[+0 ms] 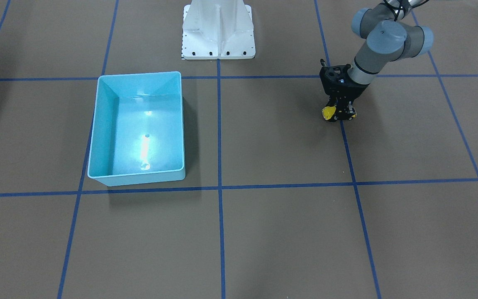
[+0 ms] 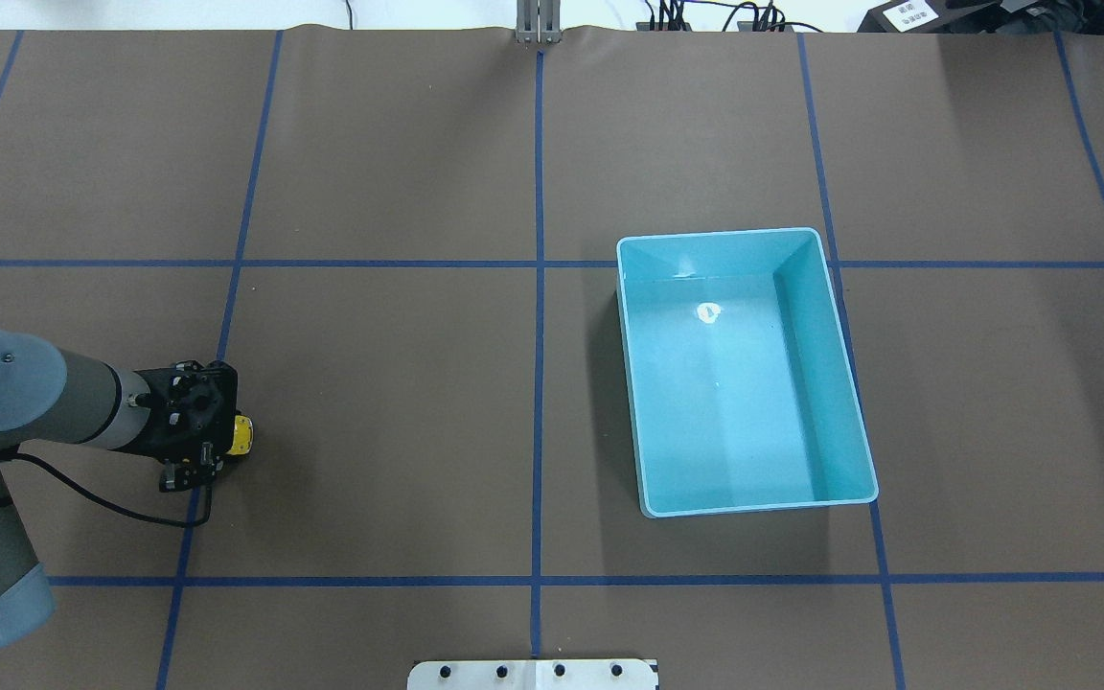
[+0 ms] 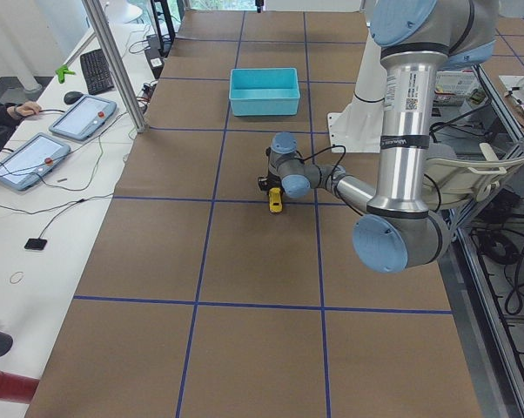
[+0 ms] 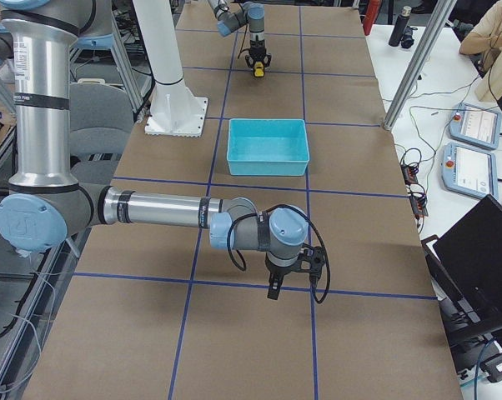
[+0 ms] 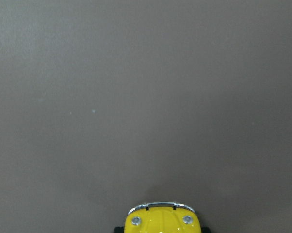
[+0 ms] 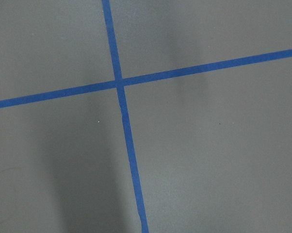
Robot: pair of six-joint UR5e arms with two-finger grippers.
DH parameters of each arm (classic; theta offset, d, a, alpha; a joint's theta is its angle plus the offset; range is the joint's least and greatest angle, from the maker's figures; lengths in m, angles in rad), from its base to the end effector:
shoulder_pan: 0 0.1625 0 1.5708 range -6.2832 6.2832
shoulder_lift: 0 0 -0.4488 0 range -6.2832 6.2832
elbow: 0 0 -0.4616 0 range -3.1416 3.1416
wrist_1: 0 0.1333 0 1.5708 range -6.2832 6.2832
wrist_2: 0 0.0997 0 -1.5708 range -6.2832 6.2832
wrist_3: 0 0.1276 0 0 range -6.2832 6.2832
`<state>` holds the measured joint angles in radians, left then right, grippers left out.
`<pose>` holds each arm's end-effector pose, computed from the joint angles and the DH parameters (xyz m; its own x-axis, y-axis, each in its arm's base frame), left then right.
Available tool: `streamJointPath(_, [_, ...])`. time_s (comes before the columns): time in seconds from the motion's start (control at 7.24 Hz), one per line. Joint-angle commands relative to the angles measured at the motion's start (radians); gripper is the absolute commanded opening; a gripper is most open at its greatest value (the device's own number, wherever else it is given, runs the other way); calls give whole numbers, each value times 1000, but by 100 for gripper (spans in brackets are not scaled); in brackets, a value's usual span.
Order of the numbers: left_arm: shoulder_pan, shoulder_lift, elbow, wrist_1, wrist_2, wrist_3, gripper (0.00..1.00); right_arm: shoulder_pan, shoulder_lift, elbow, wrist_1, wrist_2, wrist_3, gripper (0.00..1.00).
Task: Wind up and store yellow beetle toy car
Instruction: 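Release the car with the left gripper so it drives toward the bin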
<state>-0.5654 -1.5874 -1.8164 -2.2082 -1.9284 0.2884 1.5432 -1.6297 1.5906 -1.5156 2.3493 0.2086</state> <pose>0.4666 -0.4011 0.4878 0.1099 0.9938 0.0140 -0.5804 0.0527 0.8127 0.0289 -0.5370 0.7178 0.7017 0.1767 0.6902 -0.1203 0.9842 -0.1297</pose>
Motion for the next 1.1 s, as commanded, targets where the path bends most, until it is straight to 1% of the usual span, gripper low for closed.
streamJointPath(0.0, [-31, 49, 6, -59, -41, 0, 49, 0, 1, 0, 0, 4, 0, 100])
streamJointPath(0.14, [-36, 58, 8, -59, -47, 0, 83, 0, 1, 0, 0, 4, 0, 100])
streamJointPath(0.28, [-40, 67, 8, -67, -47, 0, 99, 0, 1, 0, 0, 2, 0, 100])
streamJointPath(0.69, [-51, 67, 19, -83, -47, 0, 99, 0, 2, 0, 0, 4, 0, 100])
streamJointPath(0.97, [-79, 67, 29, -87, -49, 0, 99, 0, 2, 0, 0, 4, 0, 100])
